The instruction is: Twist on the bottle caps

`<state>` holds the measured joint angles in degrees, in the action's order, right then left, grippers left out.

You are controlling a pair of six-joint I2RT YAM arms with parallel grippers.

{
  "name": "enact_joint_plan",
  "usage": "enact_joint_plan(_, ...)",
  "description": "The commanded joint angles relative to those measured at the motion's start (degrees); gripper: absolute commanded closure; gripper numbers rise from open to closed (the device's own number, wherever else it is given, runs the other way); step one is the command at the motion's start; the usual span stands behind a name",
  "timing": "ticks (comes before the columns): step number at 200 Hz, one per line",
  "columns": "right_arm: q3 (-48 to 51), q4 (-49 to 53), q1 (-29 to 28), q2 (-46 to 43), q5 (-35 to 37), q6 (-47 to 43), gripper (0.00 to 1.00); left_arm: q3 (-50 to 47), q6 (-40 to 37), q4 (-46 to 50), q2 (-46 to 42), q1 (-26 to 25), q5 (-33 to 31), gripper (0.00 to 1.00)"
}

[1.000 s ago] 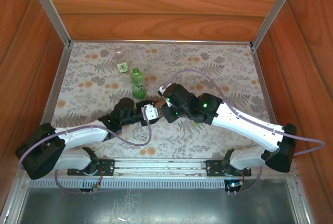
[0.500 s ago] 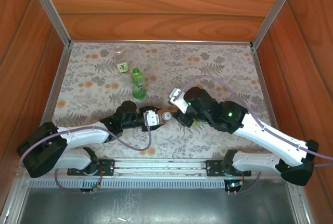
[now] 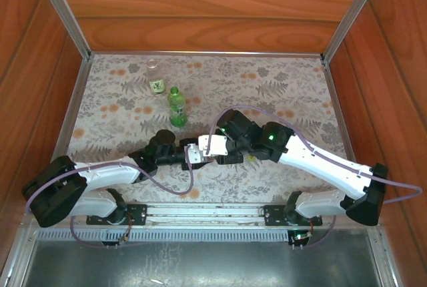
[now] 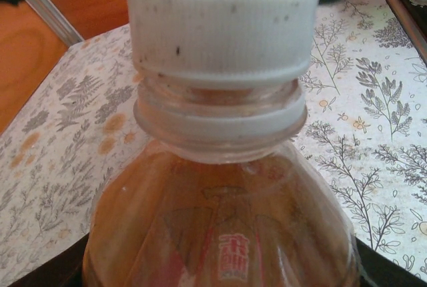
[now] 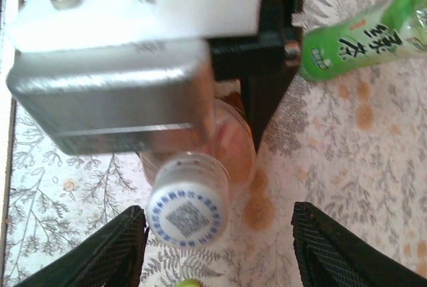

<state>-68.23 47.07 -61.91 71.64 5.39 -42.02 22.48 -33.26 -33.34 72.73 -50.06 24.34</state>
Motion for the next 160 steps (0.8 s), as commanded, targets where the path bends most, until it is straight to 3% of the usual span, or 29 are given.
enact_joint_plan(1, -1.00, 0.13, -0.54, 0.52, -4.59, -3.36, 0.41, -0.86, -1.05, -0.19, -0.04, -0.39, 1.41, 0.42)
enact_joint_plan(160, 1.85, -1.06, -0.50, 0.08, -3.71, -0.17, 0.73, -0.79, 1.80, -0.07, -2.71, -0.35, 0.26, 0.42)
